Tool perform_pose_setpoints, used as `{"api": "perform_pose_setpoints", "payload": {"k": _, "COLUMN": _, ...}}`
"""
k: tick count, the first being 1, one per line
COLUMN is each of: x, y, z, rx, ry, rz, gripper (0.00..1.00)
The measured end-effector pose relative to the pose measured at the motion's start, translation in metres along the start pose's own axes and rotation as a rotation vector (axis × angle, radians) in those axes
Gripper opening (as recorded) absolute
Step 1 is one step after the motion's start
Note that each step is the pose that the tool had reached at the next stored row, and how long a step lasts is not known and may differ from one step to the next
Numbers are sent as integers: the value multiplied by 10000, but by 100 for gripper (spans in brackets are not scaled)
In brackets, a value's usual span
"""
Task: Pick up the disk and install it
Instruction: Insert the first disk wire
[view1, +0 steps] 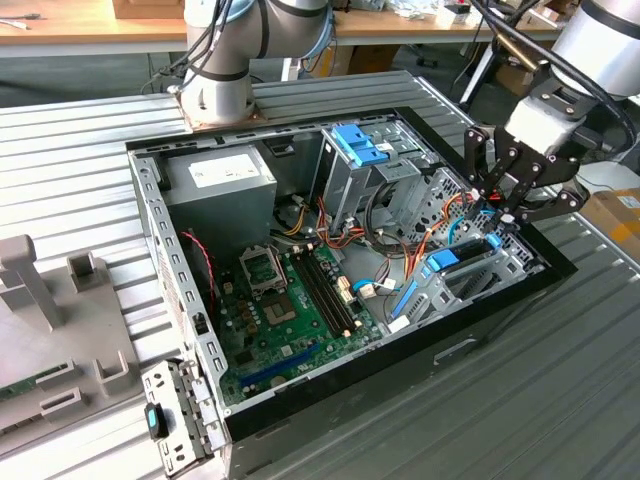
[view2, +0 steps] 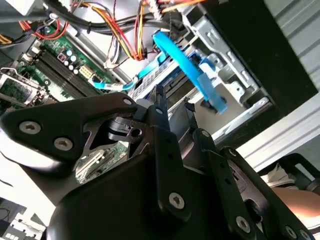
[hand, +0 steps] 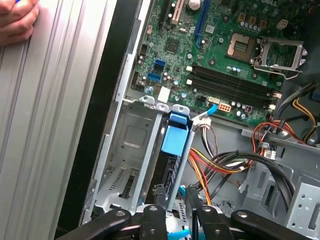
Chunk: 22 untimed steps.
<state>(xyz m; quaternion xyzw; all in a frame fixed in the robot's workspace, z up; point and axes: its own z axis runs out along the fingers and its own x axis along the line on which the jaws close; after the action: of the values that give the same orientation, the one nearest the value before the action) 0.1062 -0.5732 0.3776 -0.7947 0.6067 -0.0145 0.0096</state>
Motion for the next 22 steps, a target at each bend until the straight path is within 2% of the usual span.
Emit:
{"api": "perform_pose_setpoints", "payload": {"k": 2, "x": -115, "y": -40, "z": 1, "rx": 2, "ry": -6, "rz": -128, "gripper": 30}}
{"api": "perform_pose_setpoints", "payload": {"k": 3, "x": -144, "y": -48, "z": 1, "rx": 4, "ry": -11, "rz": -256, "gripper": 30}}
{"api": "perform_pose_setpoints", "payload": {"k": 5, "x": -149, "y": -49, "z": 1, "rx": 9, "ry": -27, "rz": -730, "gripper": 30}}
{"api": "perform_pose_setpoints", "payload": {"k": 7, "x": -142, "y": -74, "z": 2, "rx": 15, "ry": -46, "rz": -899, "gripper": 30}}
{"api": "perform_pose_setpoints", "payload": {"k": 9, "x": -126, "y": -137, "z": 3, "rx": 39, "ry": -120, "rz": -1054, "gripper": 30}}
{"api": "perform_pose_setpoints", "payload": {"k": 10, "x": -133, "y": -189, "z": 5, "rx": 49, "ry": -150, "rz": -1080, "gripper": 30}}
{"api": "perform_pose_setpoints", "payload": {"k": 13, "x": -172, "y": -247, "z": 7, "rx": 49, "ry": -152, "rz": -1103, "gripper": 30}}
{"api": "perform_pose_setpoints", "payload": {"k": 14, "x": -184, "y": -285, "z": 8, "rx": 49, "ry": -153, "rz": -1130, "gripper": 30}}
{"api": "perform_pose_setpoints", "payload": {"k": 17, "x": -179, "y": -413, "z": 12, "rx": 50, "ry": -155, "rz": -1243, "gripper": 30}}
{"api": "perform_pose_setpoints", "payload": {"k": 19, "x": -171, "y": -465, "z": 14, "rx": 50, "ry": -157, "rz": -1300, "gripper": 30}}
{"api": "perform_pose_setpoints", "payload": {"k": 21, "x": -154, "y": -544, "z": 17, "rx": 52, "ry": -167, "rz": -1587, "gripper": 30}}
{"api": "perform_pose_setpoints", "payload": {"k": 22, "x": -151, "y": -555, "z": 18, "rx": 53, "ry": -174, "rz": -1748, "gripper": 30}}
